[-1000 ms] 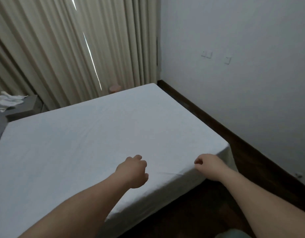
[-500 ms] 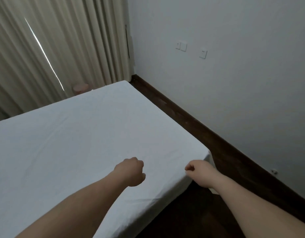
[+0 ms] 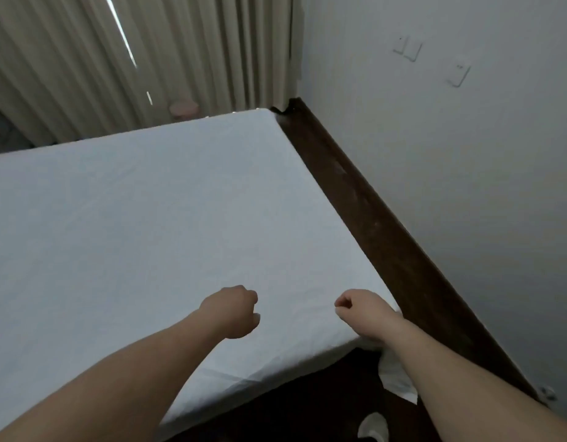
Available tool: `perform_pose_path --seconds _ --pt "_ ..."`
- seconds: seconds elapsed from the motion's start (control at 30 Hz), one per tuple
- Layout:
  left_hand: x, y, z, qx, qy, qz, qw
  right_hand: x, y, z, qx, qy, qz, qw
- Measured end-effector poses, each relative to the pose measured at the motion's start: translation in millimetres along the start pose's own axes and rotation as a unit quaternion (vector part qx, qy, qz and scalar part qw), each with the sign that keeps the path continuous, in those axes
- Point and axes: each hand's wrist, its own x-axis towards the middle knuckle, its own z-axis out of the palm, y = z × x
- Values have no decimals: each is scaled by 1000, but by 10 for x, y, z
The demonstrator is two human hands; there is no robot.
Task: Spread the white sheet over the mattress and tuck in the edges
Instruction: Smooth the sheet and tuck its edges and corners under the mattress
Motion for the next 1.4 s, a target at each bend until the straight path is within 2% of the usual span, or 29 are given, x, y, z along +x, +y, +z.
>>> perform_pose_path --seconds 0.23,0.37,0.47,0.6,0.7,0.83,1.0,1.1,1.27,1.4 --pt "23 422 749 -59 -56 -133 988 616 484 153 -78 -122 -83 986" --pt "244 675 1321 -90 -61 -146 983 982 779 449 -88 -120 -87 985" --pt "640 656 1893 -103 -39 -156 982 1393 937 955 -99 -119 -112 982" --pt "1182 500 2715 -81 -8 -177 981 2005 1082 1878 -138 -62 -176 973" --pt "1470 392 3277 -70 39 -196 977 2316 1127 2548 -136 -9 -229 964" --pt "1714 273 3850 -82 123 -203 968 2457 1211 3230 -223 59 -269 935" --pt "1770 236 4096 -48 227 -193 953 2494 1347 3440 -213 130 -299 921" --pt "1724 271 4069 -41 291 -170 940 2558 1395 3405 -208 136 -315 916" --pt "1563 367 4107 -56 266 -175 946 2496 1639 3379 -220 145 -372 890" --pt "1524 509 4189 -26 289 -202 935 2429 1865 3378 -224 168 -405 871"
